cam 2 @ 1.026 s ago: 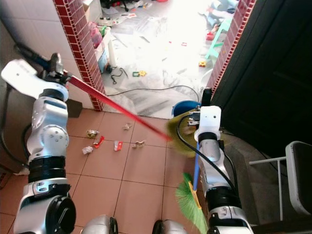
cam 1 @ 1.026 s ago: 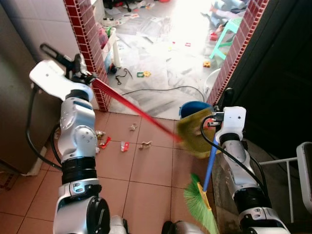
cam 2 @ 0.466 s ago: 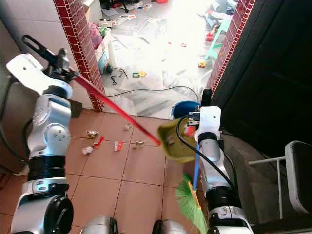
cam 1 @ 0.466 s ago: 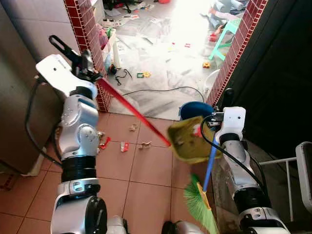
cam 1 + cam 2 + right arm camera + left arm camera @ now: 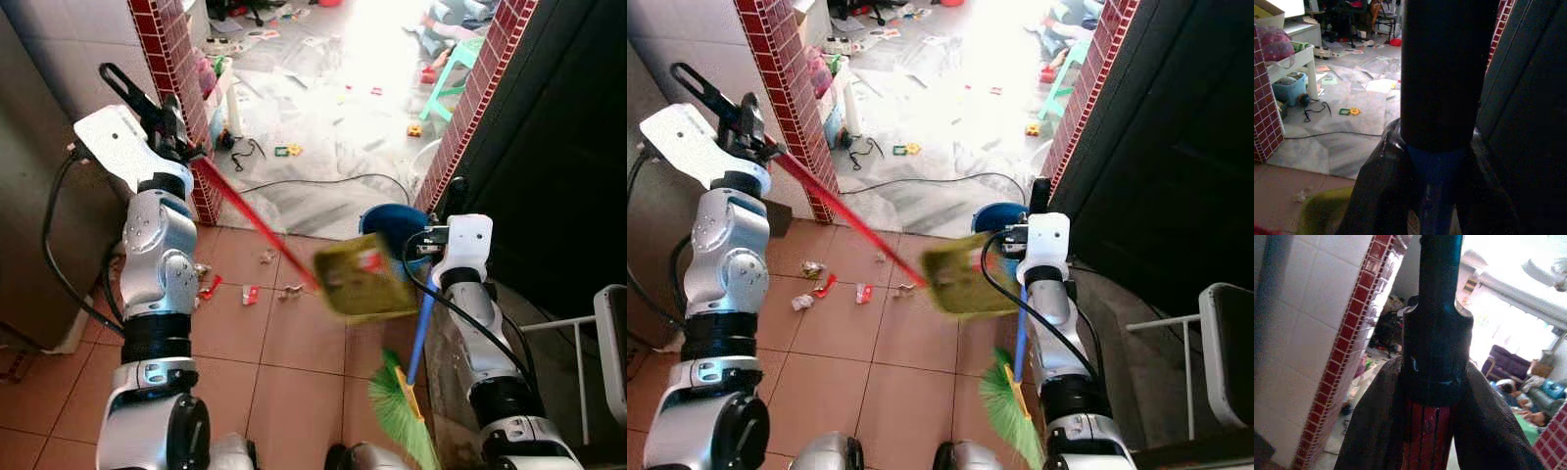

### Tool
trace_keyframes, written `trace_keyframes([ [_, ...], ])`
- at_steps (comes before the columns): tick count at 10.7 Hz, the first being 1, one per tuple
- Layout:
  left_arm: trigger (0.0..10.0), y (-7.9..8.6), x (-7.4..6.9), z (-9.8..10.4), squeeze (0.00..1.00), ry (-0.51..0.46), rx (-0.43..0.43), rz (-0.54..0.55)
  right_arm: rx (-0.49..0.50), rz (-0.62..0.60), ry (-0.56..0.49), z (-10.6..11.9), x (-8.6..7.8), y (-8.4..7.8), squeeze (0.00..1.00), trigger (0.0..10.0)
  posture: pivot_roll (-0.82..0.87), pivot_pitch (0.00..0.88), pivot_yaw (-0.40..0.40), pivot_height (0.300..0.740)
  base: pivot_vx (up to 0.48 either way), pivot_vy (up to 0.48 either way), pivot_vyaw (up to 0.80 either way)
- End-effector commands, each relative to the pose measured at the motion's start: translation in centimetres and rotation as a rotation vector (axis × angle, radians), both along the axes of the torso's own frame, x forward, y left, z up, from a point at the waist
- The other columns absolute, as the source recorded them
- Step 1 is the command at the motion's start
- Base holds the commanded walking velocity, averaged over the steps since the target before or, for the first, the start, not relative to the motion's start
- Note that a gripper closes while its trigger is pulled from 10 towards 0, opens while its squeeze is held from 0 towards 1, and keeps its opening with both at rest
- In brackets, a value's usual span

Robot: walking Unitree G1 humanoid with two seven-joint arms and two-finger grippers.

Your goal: Sweep floor

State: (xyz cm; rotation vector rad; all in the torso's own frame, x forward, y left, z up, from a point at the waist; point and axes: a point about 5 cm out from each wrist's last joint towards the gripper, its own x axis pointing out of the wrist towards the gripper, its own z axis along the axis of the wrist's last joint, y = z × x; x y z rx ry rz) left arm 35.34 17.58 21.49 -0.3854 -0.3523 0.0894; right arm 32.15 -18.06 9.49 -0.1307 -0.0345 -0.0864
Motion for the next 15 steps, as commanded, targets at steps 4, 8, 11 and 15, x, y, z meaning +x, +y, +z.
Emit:
trace_keyframes([
  [4, 10.0, -0.8, 0.2, 3.2, 0.0, -0.149, 0.03, -0.015, 0.014, -0.008, -0.017, 0.4, 0.1, 0.1, 0.0, 10.0, -0.05, 0.033, -0.036, 0.74, 0.127, 0.0, -0.2],
  [8, 10.0, -1.0, 0.1, 3.5, 0.0, -0.166, 0.044, -0.02, 0.02, -0.006, -0.017, 0.3, 0.1, 0.3, 0.0, 10.0, -0.04, 0.031, -0.032, 0.74, 0.332, 0.0, -0.13],
  [11, 10.0, -1.2, 0.2, 3.6, 0.0, -0.171, 0.048, -0.028, 0.021, -0.006, -0.018, 0.3, 0.1, 0.3, 0.0, 10.0, -0.04, 0.026, -0.03, 0.74, 0.388, 0.0, 0.0],
  [15, 10.0, -1.5, 0.2, 3.7, 0.0, -0.181, 0.049, -0.039, 0.02, -0.005, -0.016, 0.3, 0.3, 0.3, 0.0, 10.0, -0.04, 0.023, -0.031, 0.74, 0.468, 0.0, 0.0],
])
